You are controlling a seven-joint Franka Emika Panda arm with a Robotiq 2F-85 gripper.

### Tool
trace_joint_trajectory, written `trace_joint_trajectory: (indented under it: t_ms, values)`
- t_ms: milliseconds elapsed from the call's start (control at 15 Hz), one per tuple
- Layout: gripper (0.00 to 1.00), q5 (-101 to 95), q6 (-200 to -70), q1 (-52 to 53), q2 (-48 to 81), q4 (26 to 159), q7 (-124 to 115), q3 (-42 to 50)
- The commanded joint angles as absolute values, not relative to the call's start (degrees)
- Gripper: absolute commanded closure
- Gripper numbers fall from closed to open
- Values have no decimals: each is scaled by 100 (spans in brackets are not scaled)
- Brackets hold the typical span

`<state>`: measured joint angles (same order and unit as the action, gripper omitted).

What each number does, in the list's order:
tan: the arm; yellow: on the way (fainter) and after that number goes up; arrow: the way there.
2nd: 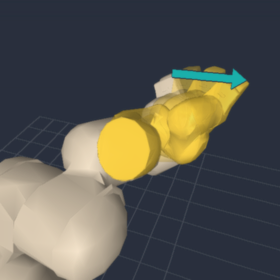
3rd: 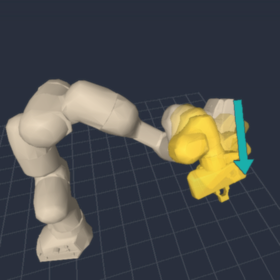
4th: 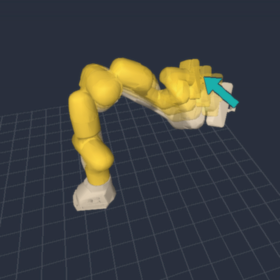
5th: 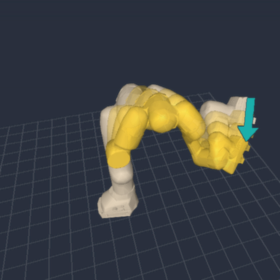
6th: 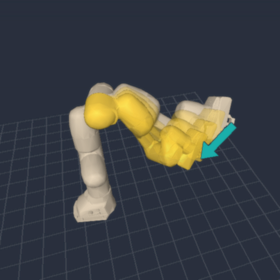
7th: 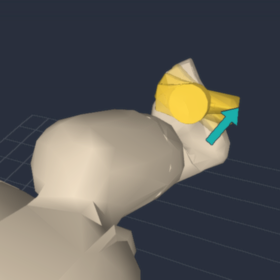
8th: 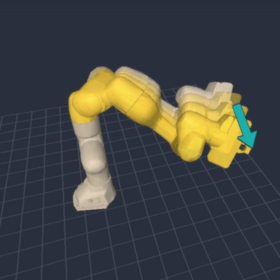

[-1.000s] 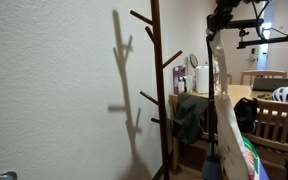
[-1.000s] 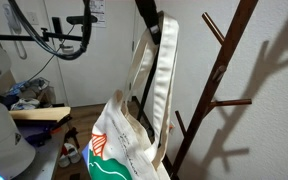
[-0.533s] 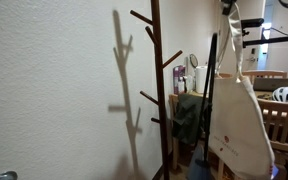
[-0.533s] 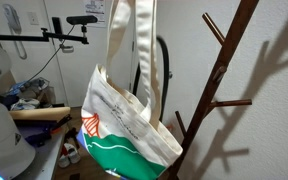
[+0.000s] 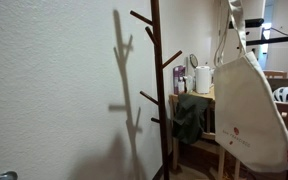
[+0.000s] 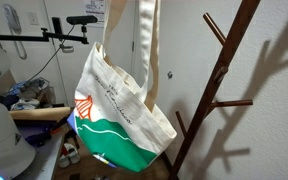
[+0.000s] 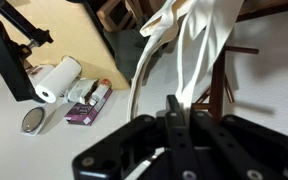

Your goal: Take the bag and hang it on the left of the stand

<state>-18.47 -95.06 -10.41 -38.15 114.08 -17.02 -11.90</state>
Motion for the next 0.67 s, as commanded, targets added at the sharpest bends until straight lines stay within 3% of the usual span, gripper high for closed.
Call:
trace_joint_trajectory:
  t_ms: [0,600]
  values:
    - [95,-1962,-9451,-817,-3745,11370,-1800,-1073]
    - [97,-2425,-9830,-863,-2324,10424,-1966,-1236]
